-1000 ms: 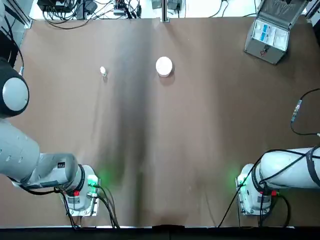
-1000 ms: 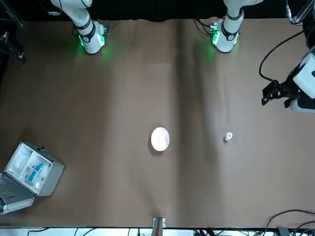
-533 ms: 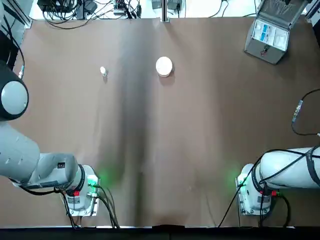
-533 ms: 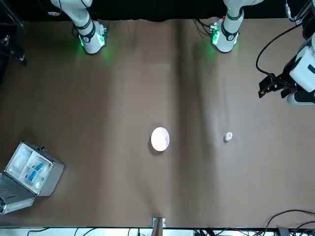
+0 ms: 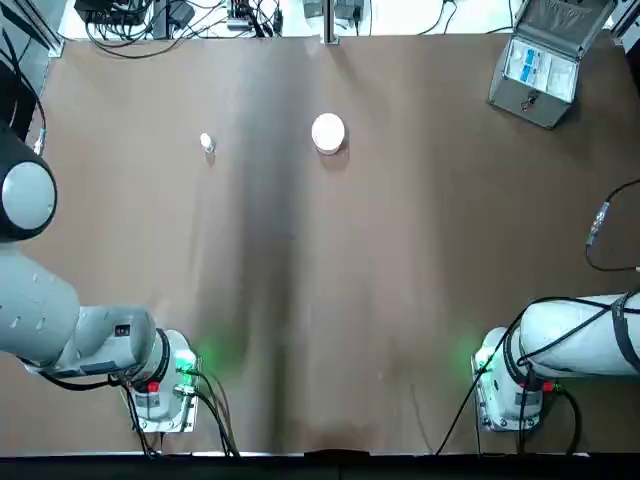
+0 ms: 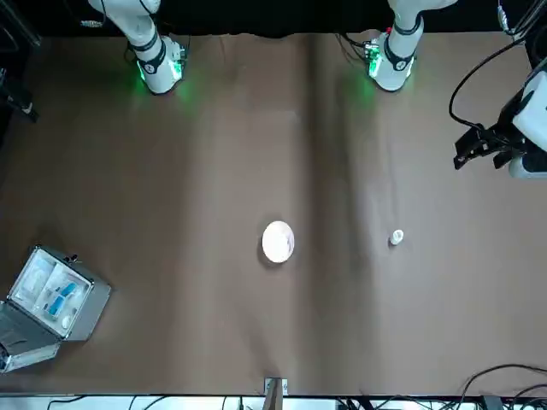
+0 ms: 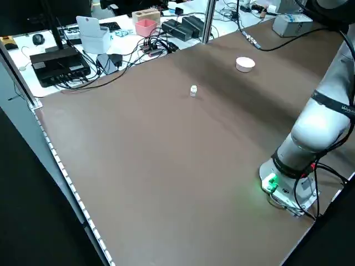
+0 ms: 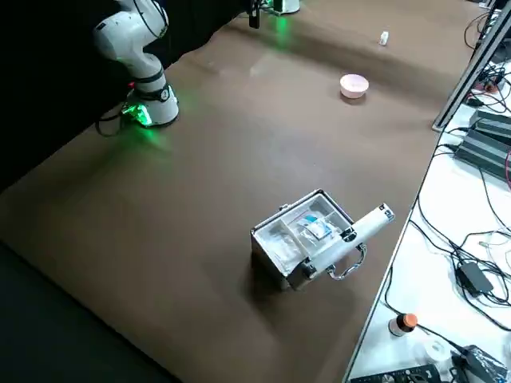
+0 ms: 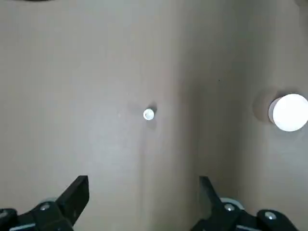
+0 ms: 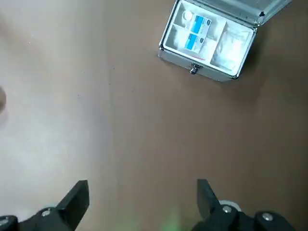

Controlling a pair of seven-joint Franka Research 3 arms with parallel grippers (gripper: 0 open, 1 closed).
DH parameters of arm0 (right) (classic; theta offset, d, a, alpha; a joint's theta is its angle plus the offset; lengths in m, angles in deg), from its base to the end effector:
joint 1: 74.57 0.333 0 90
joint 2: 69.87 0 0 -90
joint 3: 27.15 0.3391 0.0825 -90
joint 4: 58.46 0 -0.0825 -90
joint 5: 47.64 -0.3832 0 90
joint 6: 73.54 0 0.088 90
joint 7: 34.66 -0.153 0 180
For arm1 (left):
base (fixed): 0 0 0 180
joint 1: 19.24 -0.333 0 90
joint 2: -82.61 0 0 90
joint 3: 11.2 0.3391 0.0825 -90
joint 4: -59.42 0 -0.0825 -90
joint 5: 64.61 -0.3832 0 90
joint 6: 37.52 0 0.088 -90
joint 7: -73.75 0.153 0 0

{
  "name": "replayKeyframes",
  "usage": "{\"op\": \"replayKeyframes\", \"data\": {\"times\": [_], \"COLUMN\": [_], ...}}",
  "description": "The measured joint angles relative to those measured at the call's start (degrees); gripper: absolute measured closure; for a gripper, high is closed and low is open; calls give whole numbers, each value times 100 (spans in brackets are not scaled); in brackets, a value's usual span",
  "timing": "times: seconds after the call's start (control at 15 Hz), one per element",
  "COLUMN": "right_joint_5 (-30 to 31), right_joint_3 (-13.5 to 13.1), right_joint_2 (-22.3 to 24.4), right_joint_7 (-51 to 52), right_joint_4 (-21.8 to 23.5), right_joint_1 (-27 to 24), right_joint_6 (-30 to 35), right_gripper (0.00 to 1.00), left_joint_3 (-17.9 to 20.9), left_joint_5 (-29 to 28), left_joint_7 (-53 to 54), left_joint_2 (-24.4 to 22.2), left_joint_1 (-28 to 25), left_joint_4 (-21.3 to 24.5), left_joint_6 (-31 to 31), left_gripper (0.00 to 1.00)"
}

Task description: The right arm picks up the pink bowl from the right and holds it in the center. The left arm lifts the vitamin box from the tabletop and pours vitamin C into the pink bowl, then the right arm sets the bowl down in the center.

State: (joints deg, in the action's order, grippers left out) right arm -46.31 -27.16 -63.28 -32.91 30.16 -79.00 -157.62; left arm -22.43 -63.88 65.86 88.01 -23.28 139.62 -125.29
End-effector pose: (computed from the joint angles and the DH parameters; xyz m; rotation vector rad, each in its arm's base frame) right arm 0.5027 -0.0428 0.6645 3.1152 -0.0775 0.0537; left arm 0.5789 -0.0691 0.6260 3.1051 0.0197 0.0548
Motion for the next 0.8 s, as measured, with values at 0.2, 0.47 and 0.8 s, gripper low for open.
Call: {"op": "replayKeyframes", "data": {"times": [0.2, 0.47, 0.8], "right_joint_5": [-14, -191, -225], "right_joint_3": [7, 21, 21], "right_joint_2": [-16, -42, -41], "right_joint_7": [-1, -5, -6], "right_joint_4": [155, 295, 346], "right_joint_1": [0, 0, 0], "right_joint_6": [-143, -278, -277], "right_gripper": [1, 1, 1], "left_joint_3": [2, 2, -126], "left_joint_5": [0, -1, -439], "left_joint_7": [0, -46, -361], "left_joint_2": [0, 3, 110], "left_joint_1": [0, 7, 38], "left_joint_4": [0, 0, 12], "left_joint_6": [0, -80, -338], "left_gripper": [0, 0, 0]}}
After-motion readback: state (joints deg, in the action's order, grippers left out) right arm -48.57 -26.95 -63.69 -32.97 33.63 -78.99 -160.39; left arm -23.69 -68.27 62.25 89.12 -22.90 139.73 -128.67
